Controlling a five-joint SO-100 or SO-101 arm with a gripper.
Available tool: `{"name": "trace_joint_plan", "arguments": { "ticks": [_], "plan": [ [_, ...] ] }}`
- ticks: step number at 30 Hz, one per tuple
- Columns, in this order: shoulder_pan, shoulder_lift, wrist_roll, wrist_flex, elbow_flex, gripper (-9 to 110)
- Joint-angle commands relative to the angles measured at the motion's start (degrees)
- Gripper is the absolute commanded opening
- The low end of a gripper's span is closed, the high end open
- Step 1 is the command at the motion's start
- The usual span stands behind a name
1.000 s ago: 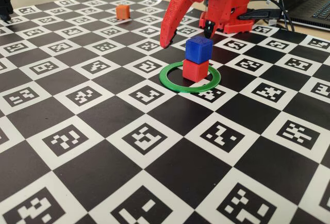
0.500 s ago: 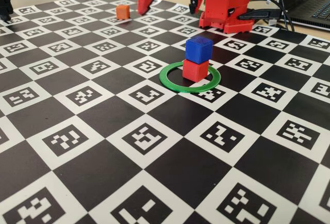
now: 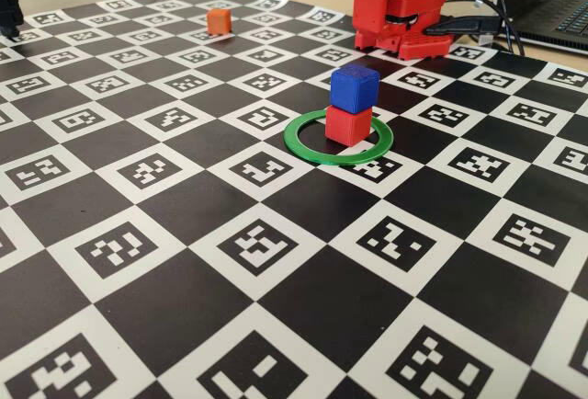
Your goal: Grab the red cube then put it in the green circle then put the blue cube on top and finally the orange cube on top
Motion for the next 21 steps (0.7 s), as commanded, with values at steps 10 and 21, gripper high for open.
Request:
{"name": "trace_joint_plan", "arguments": {
  "ticks": [10,21],
  "plan": [
    [19.69,3.87,-9.49,-2.99,-2.72,54],
    [31.2,1.93,-17.49,-9.58,3.43,54]
  ]
}}
